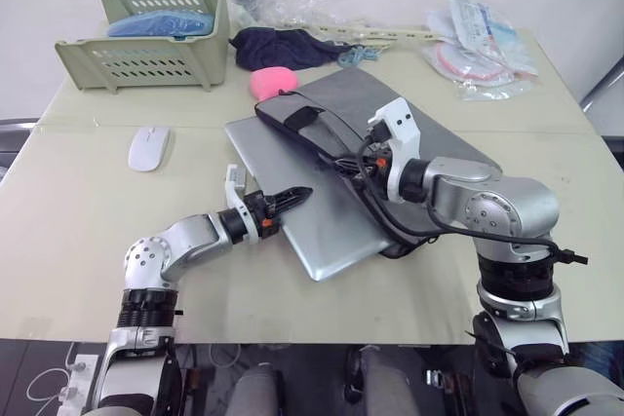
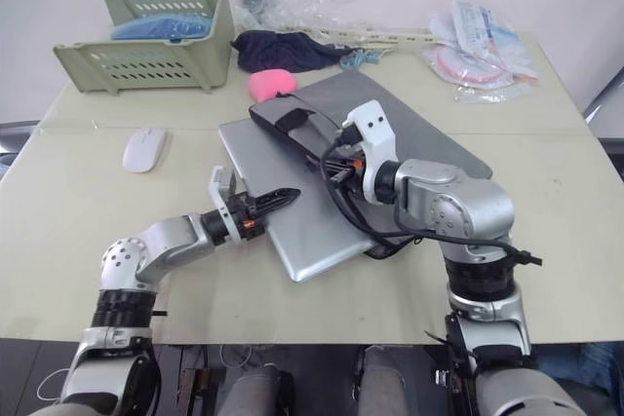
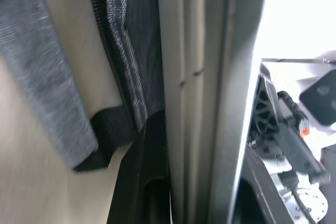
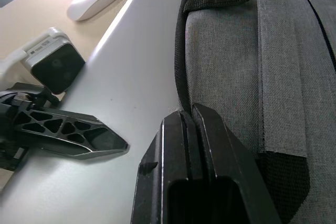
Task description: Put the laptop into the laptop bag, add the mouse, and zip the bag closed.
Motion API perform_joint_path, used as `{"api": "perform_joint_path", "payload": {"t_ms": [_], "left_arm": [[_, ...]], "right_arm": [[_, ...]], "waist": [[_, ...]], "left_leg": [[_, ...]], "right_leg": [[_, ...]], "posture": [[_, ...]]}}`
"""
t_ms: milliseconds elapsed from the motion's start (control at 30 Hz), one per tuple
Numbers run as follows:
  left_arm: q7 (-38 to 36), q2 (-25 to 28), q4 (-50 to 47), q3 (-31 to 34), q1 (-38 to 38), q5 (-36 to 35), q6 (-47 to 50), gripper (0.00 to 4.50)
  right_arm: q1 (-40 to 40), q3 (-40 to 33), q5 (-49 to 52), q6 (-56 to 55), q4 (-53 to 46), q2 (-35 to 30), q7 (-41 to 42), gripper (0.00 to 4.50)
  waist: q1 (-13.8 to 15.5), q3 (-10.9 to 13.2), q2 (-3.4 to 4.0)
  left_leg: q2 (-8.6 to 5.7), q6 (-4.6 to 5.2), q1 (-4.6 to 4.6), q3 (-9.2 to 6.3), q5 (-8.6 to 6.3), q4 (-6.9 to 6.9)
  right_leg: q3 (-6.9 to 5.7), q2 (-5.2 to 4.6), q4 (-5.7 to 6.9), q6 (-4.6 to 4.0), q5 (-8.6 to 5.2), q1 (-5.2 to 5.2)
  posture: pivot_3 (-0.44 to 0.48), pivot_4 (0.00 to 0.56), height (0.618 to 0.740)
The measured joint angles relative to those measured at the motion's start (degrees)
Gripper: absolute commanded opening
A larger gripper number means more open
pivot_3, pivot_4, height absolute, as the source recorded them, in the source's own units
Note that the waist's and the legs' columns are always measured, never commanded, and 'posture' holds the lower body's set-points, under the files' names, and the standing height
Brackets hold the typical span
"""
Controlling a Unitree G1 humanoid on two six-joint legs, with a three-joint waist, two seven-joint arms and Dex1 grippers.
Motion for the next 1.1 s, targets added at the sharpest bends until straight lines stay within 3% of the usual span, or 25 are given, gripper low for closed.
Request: {"api": "perform_joint_path", "payload": {"t_ms": [433, 1100], "left_arm": [[1.3, -8.4, 3.7, -0.3, -3.7, 4.7, -4.5, 0.35], [-1.3, -7.8, 8.9, 4.3, -10.3, 13.3, -1.8, 0.35]], "right_arm": [[0.0, 0.0, 0.0, 0.0, 0.0, 1.0, -1.6, 0.03], [0.1, 0.0, 0.0, -0.9, 0.0, 0.7, -1.8, 0.03]], "waist": [[0.1, 0.0, 0.00], [0.0, 0.0, 0.00]], "left_leg": [[0.00, 0.00, -0.03, -0.03, 0.00, 0.00], [0.00, 0.00, -0.16, -0.17, 0.00, -0.10]], "right_leg": [[-0.04, 0.00, -0.04, 0.01, 0.01, 0.00], [-0.19, 0.04, -0.27, 0.04, 0.02, 0.00]], "posture": [[0.000, 0.150, 0.740], [0.000, 0.150, 0.740]]}}
